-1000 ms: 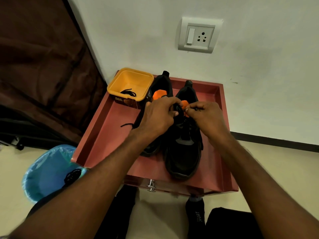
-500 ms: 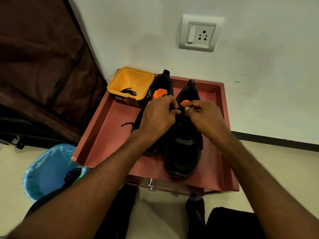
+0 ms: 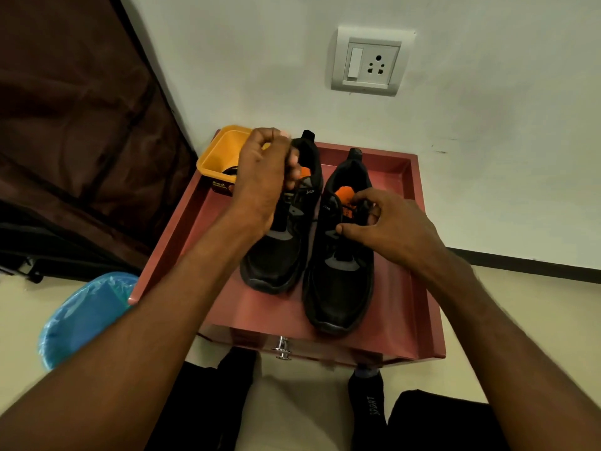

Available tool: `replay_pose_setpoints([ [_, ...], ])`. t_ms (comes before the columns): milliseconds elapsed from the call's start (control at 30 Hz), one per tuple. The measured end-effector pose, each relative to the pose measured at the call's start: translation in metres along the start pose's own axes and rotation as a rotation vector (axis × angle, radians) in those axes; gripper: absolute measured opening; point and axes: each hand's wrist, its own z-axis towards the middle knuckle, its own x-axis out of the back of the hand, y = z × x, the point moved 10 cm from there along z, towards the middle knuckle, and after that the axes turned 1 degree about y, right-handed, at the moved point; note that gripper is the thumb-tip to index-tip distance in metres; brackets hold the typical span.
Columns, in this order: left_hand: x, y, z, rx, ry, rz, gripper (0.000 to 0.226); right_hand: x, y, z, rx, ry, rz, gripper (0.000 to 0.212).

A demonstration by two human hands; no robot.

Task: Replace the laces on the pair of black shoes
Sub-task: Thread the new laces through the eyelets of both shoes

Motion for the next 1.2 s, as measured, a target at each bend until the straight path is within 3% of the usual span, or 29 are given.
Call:
replay_pose_setpoints([
  [67, -0.005, 0.002, -0.002, -0.174, -0.055, 0.517, 0.011, 0.000, -0.002, 0.000, 0.009, 0.005, 0.009, 0.062],
  [133, -0.030, -0.011, -0.015, -0.324, -0.216, 0.947, 0.017, 0.001, -0.003, 0.000, 0.021, 0.011, 0.023, 0.057],
  [233, -0.046, -0.022, -0.024, -0.397, -0.309, 1.122, 0.008, 0.001, -0.004, 0.001, 0.030, 0.011, 0.041, 0.055],
  [300, -0.040, -0.018, -0.018, -0.331, -0.261, 0.985, 0.006, -0.001, -0.001, 0.002, 0.041, 0.013, 0.040, 0.061],
  [433, -0.026, -0.008, -0.012, 0.028, -0.191, 0.066, 0.020, -0.004, 0.005, 0.001, 0.011, -0.031, 0.046, 0.067],
  [467, -0.026, -0.008, -0.013, 0.065, -0.186, -0.025, 0.021, -0.005, 0.005, 0.001, 0.013, -0.045, 0.048, 0.069],
  [500, -0.025, -0.006, -0.012, 0.065, -0.183, 0.029, 0.020, -0.005, 0.005, 0.002, 0.014, -0.057, 0.050, 0.071],
  [633, -0.036, -0.014, -0.019, -0.200, -0.299, 0.826, 0.015, -0.007, 0.005, 0.002, 0.020, -0.067, 0.061, 0.074],
  [700, -0.044, -0.028, -0.023, -0.302, -0.370, 1.056, 0.007, -0.007, 0.003, 0.000, 0.021, -0.074, 0.068, 0.075],
  [767, -0.046, -0.025, -0.022, -0.318, -0.330, 0.956, 0.009, -0.007, 0.003, 0.000, 0.014, -0.079, 0.069, 0.076],
  [867, -0.021, -0.002, -0.008, -0.132, -0.133, 0.325, 0.015, -0.006, 0.004, -0.001, 0.012, -0.092, 0.075, 0.074],
  [933, -0.009, -0.002, -0.003, -0.039, -0.055, 0.084, 0.017, -0.007, 0.005, -0.001, 0.016, -0.094, 0.073, 0.068],
  [1033, -0.005, -0.013, -0.007, 0.023, -0.021, 0.126, 0.013, -0.010, 0.005, 0.001, 0.017, -0.119, 0.101, 0.058],
  [1167, -0.009, -0.016, -0.008, 0.004, -0.034, 0.320, 0.010, -0.003, 0.003, 0.008, 0.062, -0.069, 0.238, 0.015],
  [1200, -0.008, -0.016, -0.007, 0.002, -0.038, 0.354, 0.011, 0.000, 0.004, 0.008, 0.067, -0.047, 0.243, 0.018],
])
